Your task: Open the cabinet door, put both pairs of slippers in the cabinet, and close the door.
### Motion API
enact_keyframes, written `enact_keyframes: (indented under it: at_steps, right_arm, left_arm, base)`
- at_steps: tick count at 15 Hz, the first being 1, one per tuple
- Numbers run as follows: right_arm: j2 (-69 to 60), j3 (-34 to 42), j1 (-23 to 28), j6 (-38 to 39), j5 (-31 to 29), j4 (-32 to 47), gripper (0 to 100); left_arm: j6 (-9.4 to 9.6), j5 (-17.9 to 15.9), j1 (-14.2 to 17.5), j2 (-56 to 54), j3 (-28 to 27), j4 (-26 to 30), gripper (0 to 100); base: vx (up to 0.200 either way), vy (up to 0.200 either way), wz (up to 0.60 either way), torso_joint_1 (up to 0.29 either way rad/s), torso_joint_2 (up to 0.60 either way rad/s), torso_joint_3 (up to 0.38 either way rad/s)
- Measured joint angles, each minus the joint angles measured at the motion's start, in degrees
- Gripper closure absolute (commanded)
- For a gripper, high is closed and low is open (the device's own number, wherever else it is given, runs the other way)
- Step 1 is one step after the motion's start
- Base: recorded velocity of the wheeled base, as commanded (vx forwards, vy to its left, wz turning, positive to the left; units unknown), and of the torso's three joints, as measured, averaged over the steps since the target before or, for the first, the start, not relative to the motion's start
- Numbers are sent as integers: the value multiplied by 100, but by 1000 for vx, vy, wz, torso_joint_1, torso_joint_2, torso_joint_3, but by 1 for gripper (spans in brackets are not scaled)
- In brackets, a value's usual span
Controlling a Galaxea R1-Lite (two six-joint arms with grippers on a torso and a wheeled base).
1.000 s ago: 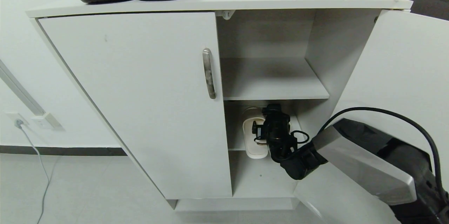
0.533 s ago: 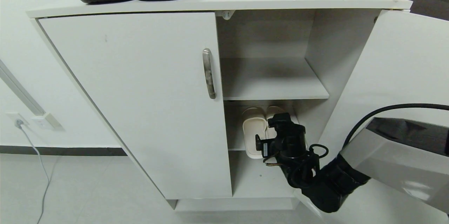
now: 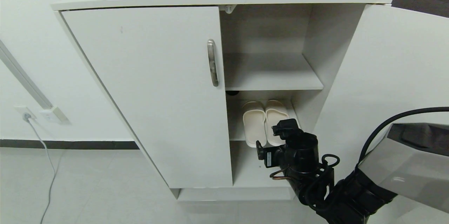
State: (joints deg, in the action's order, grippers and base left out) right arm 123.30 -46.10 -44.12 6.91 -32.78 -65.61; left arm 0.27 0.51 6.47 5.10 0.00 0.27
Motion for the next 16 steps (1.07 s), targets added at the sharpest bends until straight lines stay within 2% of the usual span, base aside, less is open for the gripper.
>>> enact_keyframes:
  at_steps: [12, 16]
  right_arm:
    - [-202, 118, -152, -46, -17, -29, 0]
    - [-223, 178, -238, -43, -12, -35, 0]
  left_arm:
    - [2, -18, 0, 0, -10, 0, 100]
    - [0, -24, -41, 0, -11, 6, 100]
  base:
    - [0, 0, 0, 0, 0, 0]
    - [0, 0, 0, 2, 0, 158]
